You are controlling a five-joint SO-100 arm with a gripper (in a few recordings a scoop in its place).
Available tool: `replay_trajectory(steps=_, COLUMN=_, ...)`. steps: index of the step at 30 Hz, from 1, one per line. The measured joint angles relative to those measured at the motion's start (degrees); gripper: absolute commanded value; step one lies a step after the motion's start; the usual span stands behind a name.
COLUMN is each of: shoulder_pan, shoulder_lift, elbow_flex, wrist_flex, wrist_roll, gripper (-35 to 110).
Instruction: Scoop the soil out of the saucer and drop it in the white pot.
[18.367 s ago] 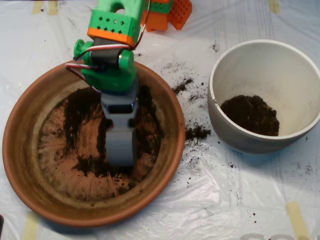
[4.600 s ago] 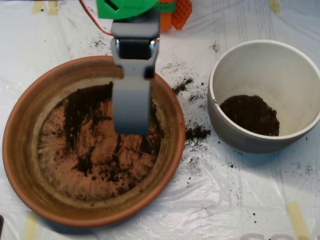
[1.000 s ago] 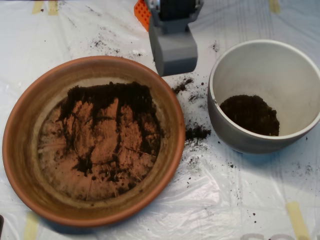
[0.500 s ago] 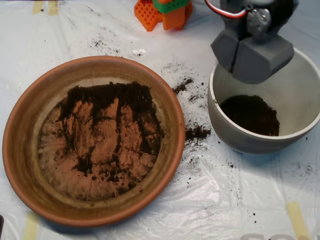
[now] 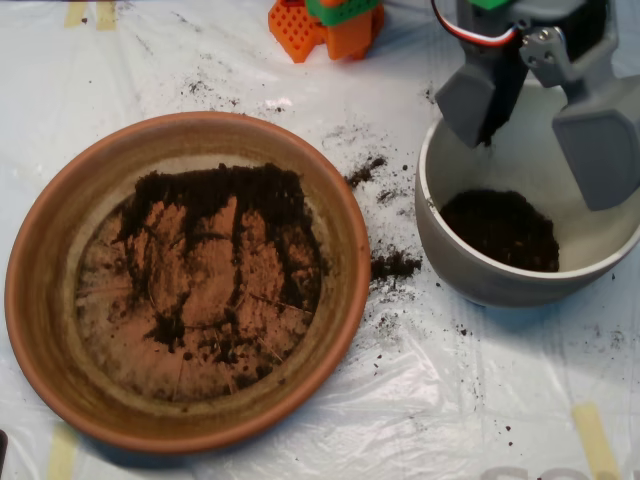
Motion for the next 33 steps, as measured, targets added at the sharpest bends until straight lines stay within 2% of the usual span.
replay_trajectory(steps=13, shoulder_pan=3.87, shoulder_lift=0.18, elbow_flex=-0.79, wrist_flex=-0.09, wrist_roll=3.78, gripper=42)
replay_trajectory(steps=25, shoulder_pan=22.15, shoulder_lift=0.18, elbow_flex=-4.66, wrist_flex=0.7, wrist_roll=5.89, gripper=43)
replay_trajectory(steps=28, shoulder_pan=25.84, shoulder_lift=1.32, elbow_flex=1.23, wrist_flex=-1.23, wrist_roll=2.29, gripper=44)
replay_trajectory(steps=33, shoulder_pan=33.31, shoulder_lift=8.26, elbow_flex=23.64, wrist_flex=-11.69, wrist_roll=-3.87, gripper=44)
